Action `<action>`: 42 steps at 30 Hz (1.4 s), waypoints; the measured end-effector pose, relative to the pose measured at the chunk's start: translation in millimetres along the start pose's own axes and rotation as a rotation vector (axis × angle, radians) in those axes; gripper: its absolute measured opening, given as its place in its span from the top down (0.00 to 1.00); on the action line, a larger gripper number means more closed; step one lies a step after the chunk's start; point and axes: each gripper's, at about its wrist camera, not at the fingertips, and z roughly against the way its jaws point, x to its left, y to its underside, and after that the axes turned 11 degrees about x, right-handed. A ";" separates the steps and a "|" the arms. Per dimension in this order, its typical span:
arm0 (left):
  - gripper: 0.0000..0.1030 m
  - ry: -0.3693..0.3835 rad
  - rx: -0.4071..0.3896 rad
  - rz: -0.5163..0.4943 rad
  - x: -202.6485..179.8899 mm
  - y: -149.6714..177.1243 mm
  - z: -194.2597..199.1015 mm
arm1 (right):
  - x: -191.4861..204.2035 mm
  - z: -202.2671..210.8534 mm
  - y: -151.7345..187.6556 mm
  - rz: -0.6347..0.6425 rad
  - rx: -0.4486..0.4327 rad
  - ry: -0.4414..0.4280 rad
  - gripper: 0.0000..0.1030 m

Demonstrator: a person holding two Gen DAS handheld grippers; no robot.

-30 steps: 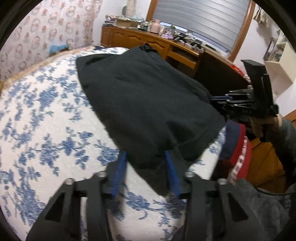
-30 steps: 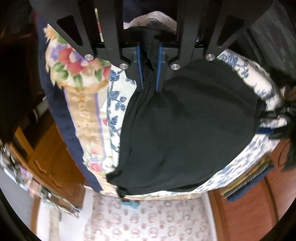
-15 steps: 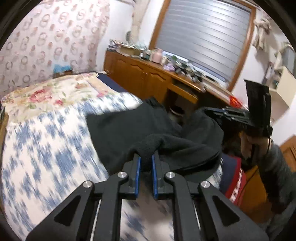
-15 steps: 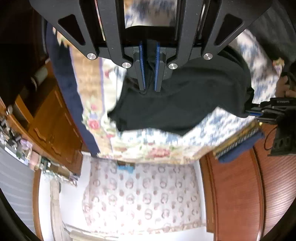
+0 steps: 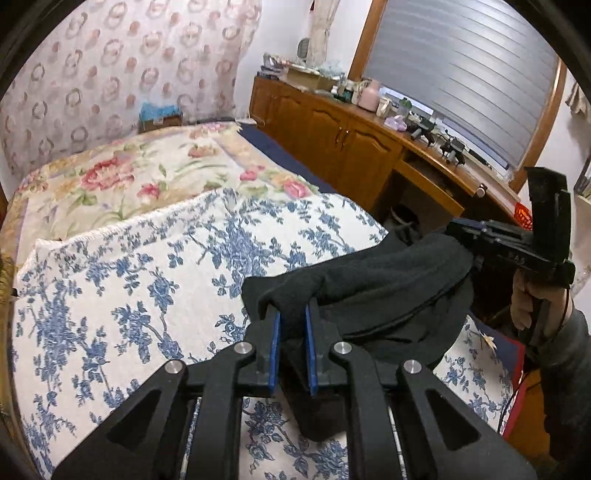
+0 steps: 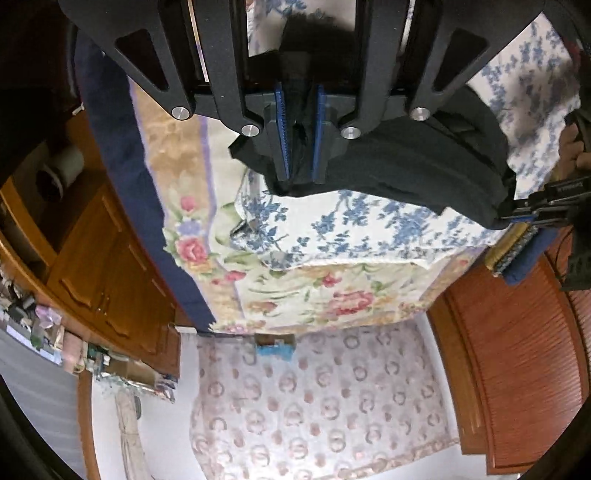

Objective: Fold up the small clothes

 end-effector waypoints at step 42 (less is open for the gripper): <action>0.51 -0.019 0.021 -0.040 5.6 -0.5 -16.7 | 70.5 -26.5 28.1 0.397 0.135 -0.086 0.89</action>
